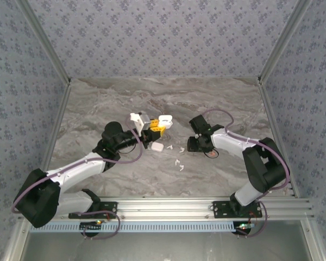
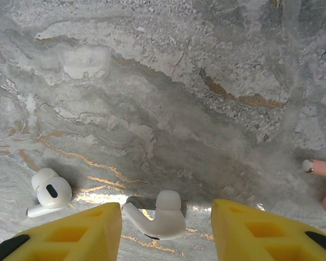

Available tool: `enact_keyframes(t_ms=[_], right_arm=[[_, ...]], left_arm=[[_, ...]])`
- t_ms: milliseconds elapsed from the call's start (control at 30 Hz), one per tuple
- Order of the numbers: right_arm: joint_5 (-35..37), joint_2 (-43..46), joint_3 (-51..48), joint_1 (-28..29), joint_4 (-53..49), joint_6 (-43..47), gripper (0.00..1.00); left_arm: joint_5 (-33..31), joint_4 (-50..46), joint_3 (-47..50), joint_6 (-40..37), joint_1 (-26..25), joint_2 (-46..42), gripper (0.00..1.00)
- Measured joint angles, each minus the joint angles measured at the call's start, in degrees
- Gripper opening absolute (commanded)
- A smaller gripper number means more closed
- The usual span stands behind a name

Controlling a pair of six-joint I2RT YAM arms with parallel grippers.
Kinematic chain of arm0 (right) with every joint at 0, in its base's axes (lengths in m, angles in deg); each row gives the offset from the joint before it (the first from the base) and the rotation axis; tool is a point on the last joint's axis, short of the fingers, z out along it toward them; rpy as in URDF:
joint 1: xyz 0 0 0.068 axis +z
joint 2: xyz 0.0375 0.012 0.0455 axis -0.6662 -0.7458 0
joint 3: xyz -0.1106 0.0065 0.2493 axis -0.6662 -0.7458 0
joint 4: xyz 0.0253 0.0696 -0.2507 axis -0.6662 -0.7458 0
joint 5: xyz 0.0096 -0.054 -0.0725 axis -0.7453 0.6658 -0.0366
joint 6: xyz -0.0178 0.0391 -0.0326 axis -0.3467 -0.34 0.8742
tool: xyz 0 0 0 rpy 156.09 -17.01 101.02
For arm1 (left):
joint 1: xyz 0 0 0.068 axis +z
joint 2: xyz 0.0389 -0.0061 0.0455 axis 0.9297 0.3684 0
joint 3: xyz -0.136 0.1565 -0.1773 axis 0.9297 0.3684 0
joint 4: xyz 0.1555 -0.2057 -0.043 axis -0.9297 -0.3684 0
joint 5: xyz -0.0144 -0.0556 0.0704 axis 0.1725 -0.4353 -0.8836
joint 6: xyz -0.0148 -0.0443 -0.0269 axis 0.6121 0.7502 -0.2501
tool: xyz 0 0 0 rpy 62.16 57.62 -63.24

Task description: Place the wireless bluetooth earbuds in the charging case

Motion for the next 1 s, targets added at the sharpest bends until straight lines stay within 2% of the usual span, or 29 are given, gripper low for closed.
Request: enact_keyframes(t_ms=[267, 700, 1000], right_arm=[[0.0, 1.1, -0.1, 0.2, -0.3, 1.7, 0.5], [-3.9, 4.3, -1.7, 0.5, 0.7, 14.8, 0.47], [-2.9, 4.1, -3.3, 0.5, 0.7, 14.4, 0.47]], left_arm=[[-0.2, 0.0, 0.3, 0.0, 0.0, -0.4, 0.0], [-0.3, -0.6, 0.3, 0.0, 0.0, -0.4, 0.0], [-1.0, -1.4, 0.3, 0.0, 0.0, -0.4, 0.0]])
